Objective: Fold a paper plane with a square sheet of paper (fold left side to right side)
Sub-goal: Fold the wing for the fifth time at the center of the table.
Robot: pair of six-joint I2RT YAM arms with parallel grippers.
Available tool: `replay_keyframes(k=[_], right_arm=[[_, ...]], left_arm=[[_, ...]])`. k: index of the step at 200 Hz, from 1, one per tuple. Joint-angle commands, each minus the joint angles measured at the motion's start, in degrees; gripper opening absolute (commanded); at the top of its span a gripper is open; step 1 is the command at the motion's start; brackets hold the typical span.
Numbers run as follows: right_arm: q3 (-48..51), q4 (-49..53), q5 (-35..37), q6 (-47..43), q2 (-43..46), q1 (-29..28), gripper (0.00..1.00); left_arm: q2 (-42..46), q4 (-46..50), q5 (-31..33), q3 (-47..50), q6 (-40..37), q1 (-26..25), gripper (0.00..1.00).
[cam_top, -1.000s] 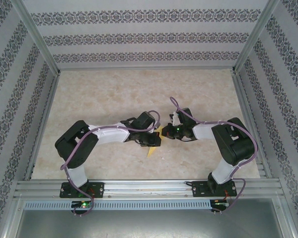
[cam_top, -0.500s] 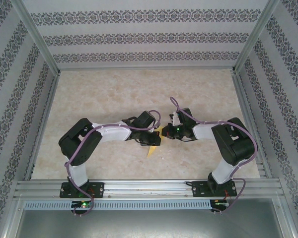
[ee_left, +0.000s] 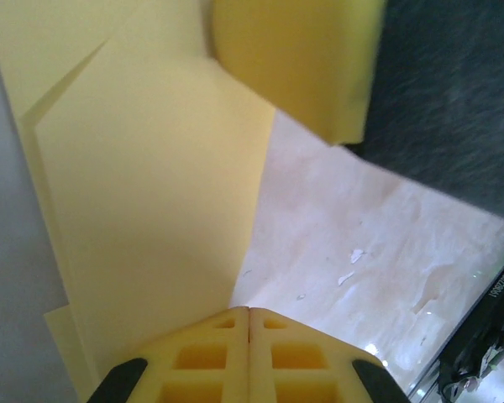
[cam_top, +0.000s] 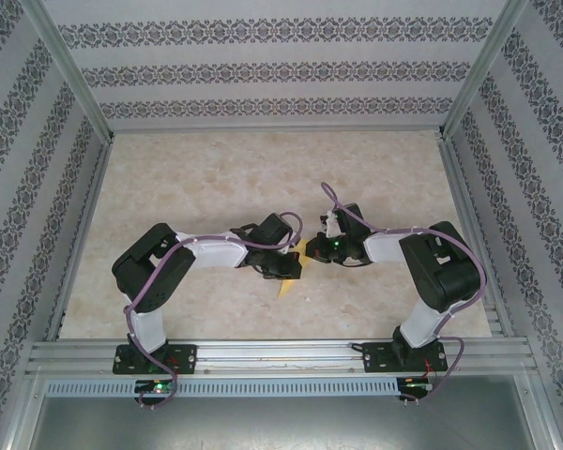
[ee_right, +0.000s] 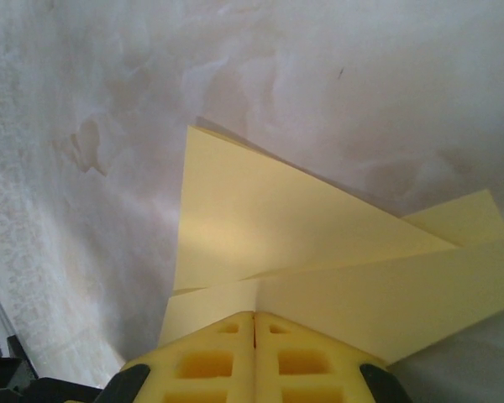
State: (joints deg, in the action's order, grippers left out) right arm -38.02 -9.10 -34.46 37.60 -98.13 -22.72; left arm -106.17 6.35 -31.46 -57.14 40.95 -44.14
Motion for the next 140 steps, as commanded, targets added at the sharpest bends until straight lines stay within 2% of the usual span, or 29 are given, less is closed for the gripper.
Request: replay_keyframes(k=[1,140], right_arm=[[1.02,5.54,5.35,-1.50,-4.48,-0.13,0.00],[0.67,7.78,6.16,-2.18,-5.83,1.27,0.00]], left_arm=[[-1.10,-2.24,-1.14,1.59,0.37,0.46,0.05],[2.30,-3.39,-2.67,8.06,2.02,-0.72,0.05]])
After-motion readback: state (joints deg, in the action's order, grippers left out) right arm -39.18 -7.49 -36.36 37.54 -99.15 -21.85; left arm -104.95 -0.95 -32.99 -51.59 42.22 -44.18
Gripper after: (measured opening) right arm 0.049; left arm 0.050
